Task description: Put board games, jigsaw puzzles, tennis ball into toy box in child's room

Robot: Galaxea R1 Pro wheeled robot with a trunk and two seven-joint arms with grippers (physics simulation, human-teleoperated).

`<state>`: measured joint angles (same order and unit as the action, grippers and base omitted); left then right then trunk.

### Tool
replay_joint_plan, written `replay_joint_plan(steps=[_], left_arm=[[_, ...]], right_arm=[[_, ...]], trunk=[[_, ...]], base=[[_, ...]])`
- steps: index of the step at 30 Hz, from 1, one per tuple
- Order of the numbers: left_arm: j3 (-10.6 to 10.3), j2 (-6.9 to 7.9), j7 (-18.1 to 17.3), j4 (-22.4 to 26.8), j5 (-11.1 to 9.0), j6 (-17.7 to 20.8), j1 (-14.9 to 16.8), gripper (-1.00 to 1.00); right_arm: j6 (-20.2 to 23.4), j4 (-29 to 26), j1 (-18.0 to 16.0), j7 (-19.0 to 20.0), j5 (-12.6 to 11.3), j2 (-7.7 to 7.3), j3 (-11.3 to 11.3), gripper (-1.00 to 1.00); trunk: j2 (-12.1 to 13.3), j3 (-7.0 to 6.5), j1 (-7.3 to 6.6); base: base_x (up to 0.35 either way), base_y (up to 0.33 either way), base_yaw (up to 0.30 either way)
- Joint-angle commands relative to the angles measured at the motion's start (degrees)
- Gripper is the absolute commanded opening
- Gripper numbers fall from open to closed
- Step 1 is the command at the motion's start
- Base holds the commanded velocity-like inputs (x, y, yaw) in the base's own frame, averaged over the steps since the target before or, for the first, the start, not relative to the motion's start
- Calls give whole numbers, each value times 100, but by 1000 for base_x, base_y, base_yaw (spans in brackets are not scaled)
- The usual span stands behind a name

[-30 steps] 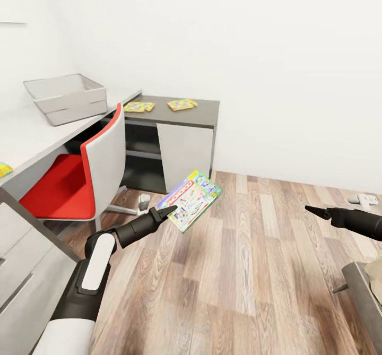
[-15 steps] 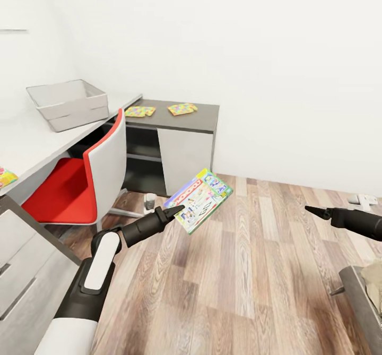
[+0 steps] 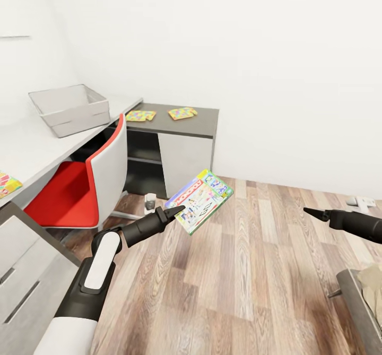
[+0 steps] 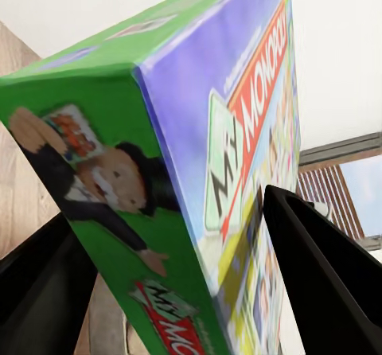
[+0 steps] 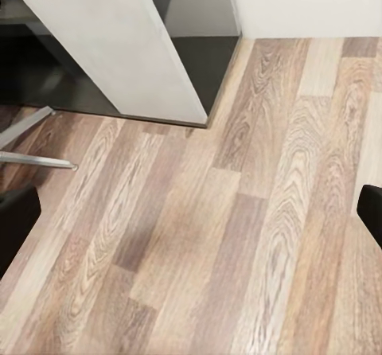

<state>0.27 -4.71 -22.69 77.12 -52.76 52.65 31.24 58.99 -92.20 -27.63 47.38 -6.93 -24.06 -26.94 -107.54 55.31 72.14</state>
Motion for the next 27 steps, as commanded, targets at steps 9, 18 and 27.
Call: replay_joint_plan(steps=[9,18,27], left_arm=[[6,3,-9,-17,20,19,5,-100],[7,12,3,-31,38,18,5,-100],[8,13,7,-38,48,17,5,-100]], right_arm=[[41,0,9,-9,-37,5,-5,100],[40,0,11,-8,-38,6,-5,100],[39,0,12,-3,-38,4,-5,100]], trunk=[[361,-158,-199],[722,-319,-397],[1082,-481,-594]], base=[[0,0,0],[0,0,0],[0,0,0]])
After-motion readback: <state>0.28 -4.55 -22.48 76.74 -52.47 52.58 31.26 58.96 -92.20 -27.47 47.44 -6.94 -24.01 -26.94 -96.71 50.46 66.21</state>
